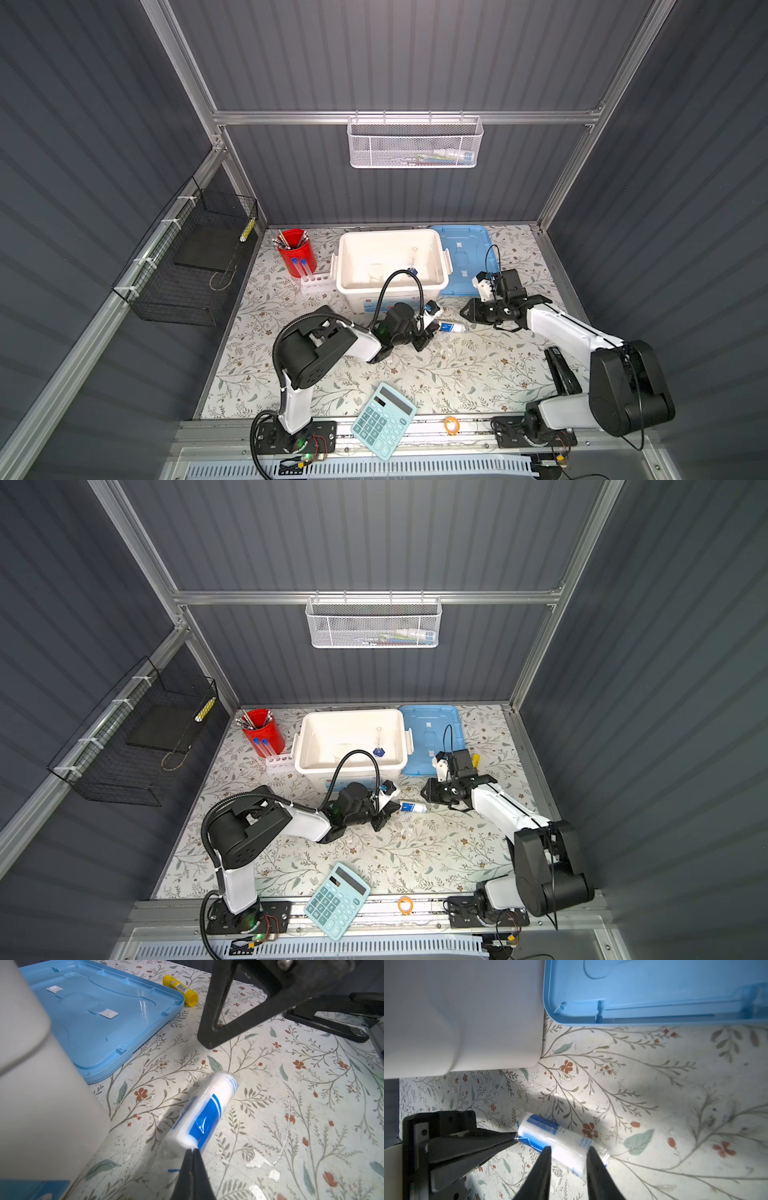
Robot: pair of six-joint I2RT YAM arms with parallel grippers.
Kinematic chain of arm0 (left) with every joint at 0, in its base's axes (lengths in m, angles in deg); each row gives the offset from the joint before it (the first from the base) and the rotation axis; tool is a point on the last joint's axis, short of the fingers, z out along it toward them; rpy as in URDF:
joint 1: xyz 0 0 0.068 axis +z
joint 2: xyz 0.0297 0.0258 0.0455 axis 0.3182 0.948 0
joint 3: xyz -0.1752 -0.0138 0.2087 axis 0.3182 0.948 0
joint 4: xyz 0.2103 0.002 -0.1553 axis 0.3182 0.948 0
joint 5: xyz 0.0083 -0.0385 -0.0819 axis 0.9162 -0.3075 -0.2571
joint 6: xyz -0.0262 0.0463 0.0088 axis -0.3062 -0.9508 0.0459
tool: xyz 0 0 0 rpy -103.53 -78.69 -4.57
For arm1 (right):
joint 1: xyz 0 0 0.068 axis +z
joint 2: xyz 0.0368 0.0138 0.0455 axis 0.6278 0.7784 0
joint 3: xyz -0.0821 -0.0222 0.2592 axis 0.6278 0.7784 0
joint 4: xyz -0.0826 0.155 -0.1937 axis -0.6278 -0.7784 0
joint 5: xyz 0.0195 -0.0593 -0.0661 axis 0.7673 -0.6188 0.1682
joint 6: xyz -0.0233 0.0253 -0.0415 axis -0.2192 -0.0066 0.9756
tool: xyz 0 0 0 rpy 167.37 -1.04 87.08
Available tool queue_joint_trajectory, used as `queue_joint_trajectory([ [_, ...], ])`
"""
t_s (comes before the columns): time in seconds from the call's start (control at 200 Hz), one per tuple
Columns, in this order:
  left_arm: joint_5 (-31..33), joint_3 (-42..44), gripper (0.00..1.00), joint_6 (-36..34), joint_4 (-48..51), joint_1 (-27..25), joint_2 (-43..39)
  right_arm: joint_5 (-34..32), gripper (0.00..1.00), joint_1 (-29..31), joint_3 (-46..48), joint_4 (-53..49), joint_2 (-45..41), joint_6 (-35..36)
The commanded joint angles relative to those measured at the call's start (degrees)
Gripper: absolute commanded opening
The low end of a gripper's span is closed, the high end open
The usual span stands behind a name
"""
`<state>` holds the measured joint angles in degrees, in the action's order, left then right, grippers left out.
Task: Organize the chemistry lab equipment
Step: 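Lift the white-and-blue tube with left gripper while right gripper opens and withdraws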
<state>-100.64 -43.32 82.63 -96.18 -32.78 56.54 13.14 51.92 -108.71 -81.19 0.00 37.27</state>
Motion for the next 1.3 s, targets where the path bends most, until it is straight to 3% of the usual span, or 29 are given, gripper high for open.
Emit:
queue_joint_trajectory([
  [0.0, 0.07, 0.31, 0.00, -1.38, 3.32, -0.87, -3.42, -1.57, 0.32, -0.94, 0.69, -1.81, -2.53, -0.08],
  [0.255, 2.14, -0.03, 0.00, -2.64, 11.30, -2.93, -10.94, -4.44, 0.32, -4.04, 0.76, -3.27, -6.77, 0.02],
  [0.58, 4.10, -1.99, 0.00, -4.77, 26.80, -3.05, -27.42, -5.06, 0.33, -5.39, 0.10, -3.09, -8.92, -0.35],
  [0.785, 9.72, -3.68, 0.00, -7.21, 34.06, -2.79, -36.27, -5.82, 0.33, -5.63, -1.21, -3.78, -10.40, -0.32],
  [1.056, 17.96, -11.37, 0.00, -14.05, 45.98, 1.06, -41.18, -5.57, 0.34, -5.83, -2.24, -3.67, -10.93, -0.35],
  [1.296, 16.68, -11.11, 0.00, -14.02, 47.53, 11.52, -43.47, -5.17, 0.34, -5.92, -3.15, -2.84, -10.10, -0.04],
])
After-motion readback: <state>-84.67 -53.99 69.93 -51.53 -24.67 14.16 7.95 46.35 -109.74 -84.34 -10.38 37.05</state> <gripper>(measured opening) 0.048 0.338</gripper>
